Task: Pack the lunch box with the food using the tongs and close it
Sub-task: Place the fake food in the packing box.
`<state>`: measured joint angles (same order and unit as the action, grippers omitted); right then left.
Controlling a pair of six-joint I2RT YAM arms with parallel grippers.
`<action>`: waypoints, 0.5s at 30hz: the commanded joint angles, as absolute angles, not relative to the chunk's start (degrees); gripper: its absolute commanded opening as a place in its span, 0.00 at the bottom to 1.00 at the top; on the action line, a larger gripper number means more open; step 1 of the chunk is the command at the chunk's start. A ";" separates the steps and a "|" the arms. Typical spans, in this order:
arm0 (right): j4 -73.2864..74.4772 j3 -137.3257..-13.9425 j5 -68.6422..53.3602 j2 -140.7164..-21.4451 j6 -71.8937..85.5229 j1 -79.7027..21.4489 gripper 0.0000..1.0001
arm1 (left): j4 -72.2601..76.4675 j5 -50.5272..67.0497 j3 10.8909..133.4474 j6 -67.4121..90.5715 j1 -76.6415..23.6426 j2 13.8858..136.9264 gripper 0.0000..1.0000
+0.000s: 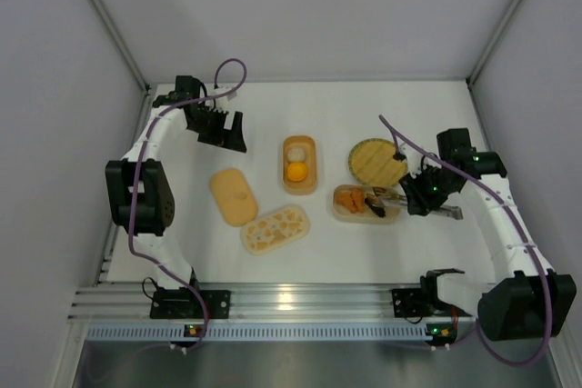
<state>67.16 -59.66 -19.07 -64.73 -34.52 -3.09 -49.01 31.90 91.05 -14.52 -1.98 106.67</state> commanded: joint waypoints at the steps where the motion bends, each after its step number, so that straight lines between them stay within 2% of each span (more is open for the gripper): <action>1: 65.83 -62.31 -19.86 -63.90 -35.42 -2.55 0.38 | -46.93 32.52 90.70 -14.85 -2.02 106.35 0.98; 8: 67.41 -65.64 -21.00 -62.50 -36.47 -2.55 0.36 | -46.23 32.52 90.44 -14.77 -2.02 106.52 0.98; 15: 62.85 -72.33 -21.62 -63.36 -30.34 -2.11 0.34 | -45.79 32.43 90.70 -15.20 -2.02 106.08 0.98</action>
<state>66.78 -68.58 -20.12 -63.92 -33.76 -3.07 -48.10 31.90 90.59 -14.52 -1.98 106.67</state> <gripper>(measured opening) 0.342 0.982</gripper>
